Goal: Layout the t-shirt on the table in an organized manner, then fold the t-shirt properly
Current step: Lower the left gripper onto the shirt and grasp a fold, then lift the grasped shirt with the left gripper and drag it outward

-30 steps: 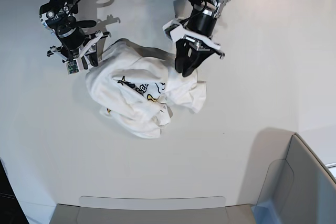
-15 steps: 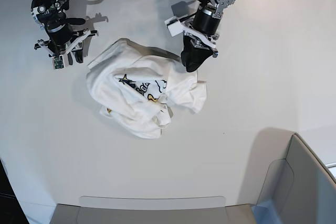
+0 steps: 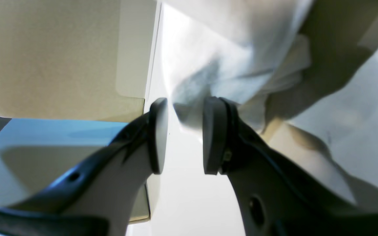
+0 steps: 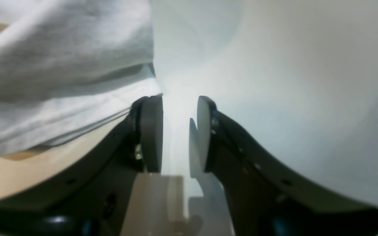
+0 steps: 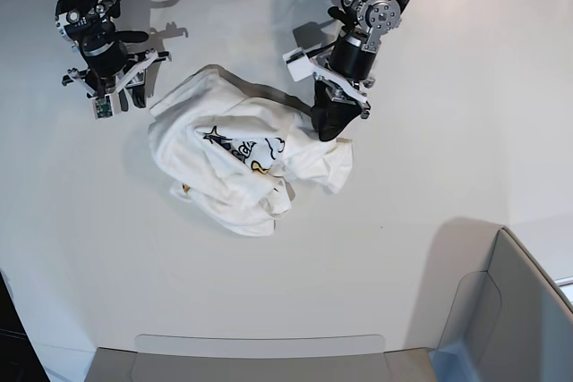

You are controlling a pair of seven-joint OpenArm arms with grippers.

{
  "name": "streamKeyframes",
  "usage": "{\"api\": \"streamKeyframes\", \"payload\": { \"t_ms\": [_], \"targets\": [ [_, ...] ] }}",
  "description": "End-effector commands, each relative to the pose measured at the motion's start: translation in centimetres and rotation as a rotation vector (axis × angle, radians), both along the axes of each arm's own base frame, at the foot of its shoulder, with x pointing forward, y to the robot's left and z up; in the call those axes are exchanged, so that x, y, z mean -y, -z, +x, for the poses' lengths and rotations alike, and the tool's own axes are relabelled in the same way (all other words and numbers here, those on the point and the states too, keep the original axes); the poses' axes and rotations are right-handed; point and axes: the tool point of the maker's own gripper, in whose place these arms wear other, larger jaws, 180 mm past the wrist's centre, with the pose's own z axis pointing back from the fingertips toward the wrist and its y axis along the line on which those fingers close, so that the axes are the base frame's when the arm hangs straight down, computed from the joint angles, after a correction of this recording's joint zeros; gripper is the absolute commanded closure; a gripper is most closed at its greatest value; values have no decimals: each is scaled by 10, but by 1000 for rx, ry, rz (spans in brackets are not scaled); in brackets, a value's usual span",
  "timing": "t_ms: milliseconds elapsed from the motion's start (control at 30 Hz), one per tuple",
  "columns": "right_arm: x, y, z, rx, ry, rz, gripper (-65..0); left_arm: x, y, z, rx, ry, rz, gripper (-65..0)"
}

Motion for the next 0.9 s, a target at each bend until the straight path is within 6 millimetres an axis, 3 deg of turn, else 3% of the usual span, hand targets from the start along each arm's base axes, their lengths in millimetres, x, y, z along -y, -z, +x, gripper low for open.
{"api": "streamKeyframes", "payload": {
  "t_ms": [0,267,400,500,600,700,867],
  "targets": [
    [-2,-13,7,54,-13,4,-184,4,-14,9,53,2,-15,-194],
    [-2,-13,6,54,-13,4,-184,18,-16,14,62,34,-25,-181],
    [-1,-13,6,53,-12,2,-184,37,-27,16,78,30,-83,-21],
    [-1,-13,6,53,-12,2,-184,46,-41,25,95,-19,-134,0],
    [-1,-13,7,55,-12,2,-184,40,-67,37,148,-78,-182,0],
    [-1,-13,7,57,-12,2,-184,22,-105,45,233,-150,-238,0],
    [-1,-14,9,61,-12,3,-184,-44,-161,54,380,-353,-306,0]
  ]
}}
